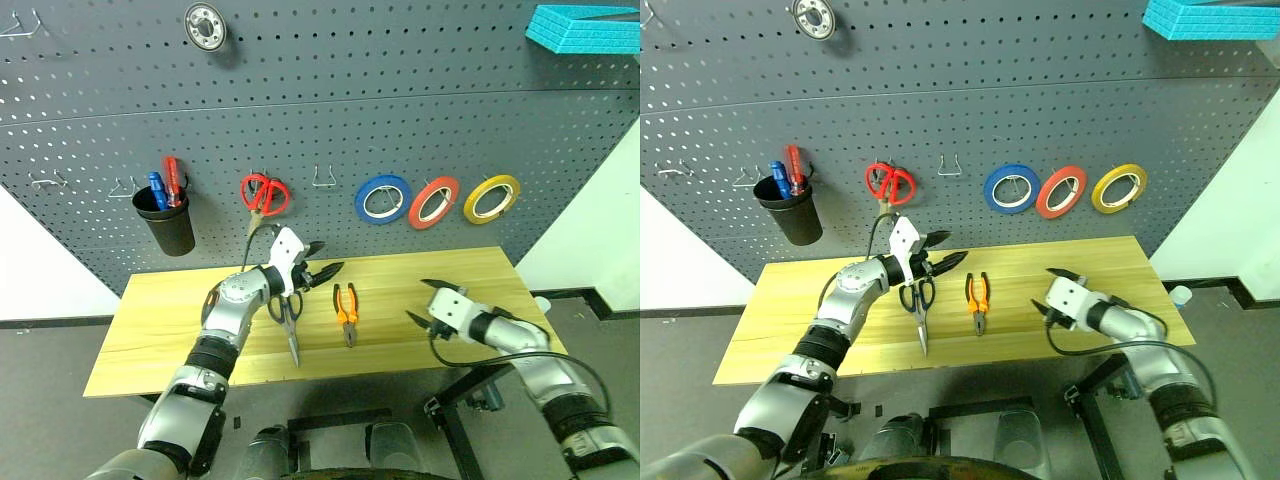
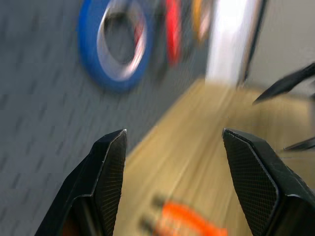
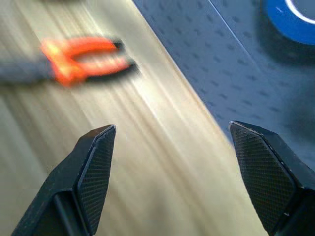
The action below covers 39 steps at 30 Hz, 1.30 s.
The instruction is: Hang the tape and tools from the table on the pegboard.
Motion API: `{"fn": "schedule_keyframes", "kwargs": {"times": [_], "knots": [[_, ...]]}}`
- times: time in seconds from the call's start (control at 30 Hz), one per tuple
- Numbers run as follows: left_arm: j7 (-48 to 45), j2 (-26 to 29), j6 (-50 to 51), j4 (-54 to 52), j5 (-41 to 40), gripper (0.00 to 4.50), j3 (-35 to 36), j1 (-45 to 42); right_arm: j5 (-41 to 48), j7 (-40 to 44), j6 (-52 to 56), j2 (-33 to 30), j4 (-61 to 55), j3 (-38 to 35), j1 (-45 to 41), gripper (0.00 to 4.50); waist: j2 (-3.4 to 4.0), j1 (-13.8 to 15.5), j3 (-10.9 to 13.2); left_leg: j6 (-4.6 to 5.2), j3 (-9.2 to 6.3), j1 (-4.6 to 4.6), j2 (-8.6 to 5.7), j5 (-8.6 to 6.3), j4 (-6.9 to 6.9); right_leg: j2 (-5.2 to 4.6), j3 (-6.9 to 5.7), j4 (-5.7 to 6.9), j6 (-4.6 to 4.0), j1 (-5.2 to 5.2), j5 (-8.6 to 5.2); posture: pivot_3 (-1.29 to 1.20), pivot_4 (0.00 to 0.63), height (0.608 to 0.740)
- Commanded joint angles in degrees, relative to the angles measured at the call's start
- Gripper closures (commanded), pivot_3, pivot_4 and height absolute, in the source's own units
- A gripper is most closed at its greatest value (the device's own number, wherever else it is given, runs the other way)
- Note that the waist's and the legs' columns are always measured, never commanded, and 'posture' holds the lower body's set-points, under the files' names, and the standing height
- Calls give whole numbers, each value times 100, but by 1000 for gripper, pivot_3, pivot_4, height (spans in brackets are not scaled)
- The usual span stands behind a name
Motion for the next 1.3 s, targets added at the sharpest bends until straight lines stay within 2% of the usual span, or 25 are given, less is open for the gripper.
{"fn": "schedule_keyframes", "kwargs": {"times": [0.03, 0.37, 0.57, 0.67, 0.97, 1.3], "knots": [[138, 402, 46, 231, 392, 1278, -30, -95, 134, 100, 1269, 440, -514, 163, -180, 27, -3, 46, 2, -1, -6, -1, -1, 0, 0, 1, 0, 10, -1, -6, -1, -182, 43, 740], [-322, 1269, -450, 636, 586, 1278, 67, 352, 17, -569, 4292, 2031, -398, 418, -1077, 27, 18, 75, 35, -1, -36, -15, -6, 0, -26, 27, 36, 27, -18, -72, 2, -138, 77, 740], [-291, 1567, -382, 232, 459, 1278, 259, 975, 112, -1649, 5335, 2980, 783, -71, -1875, 27, 26, 83, 99, -1, -52, 7, 0, 2, -78, 82, 107, 36, -56, -117, 25, -100, 104, 740], [-297, 1620, -263, -96, 285, 1278, 426, 1284, 196, -1988, 5392, 3237, 1345, -290, -2175, 27, 30, 96, 155, -2, -61, 42, -2, 3, -108, 100, 136, 38, -65, -116, 26, -90, 112, 740], [-244, 1637, 108, -758, 24, 1278, 736, 1869, 445, -2454, 5024, 3656, 2760, -746, -2871, 27, 71, 72, 219, -3, -130, 69, 0, 2, -121, 161, 180, 40, -100, -130, 38, -79, 118, 740], [-138, 1506, 269, -1050, -84, 1278, 740, 2029, 268, -2937, 4405, 3693, 4041, -774, -3380, 27, 77, 65, 228, -3, -182, 74, -22, 2, -146, 201, 233, 78, -136, -196, 48, -82, 116, 740]]}}
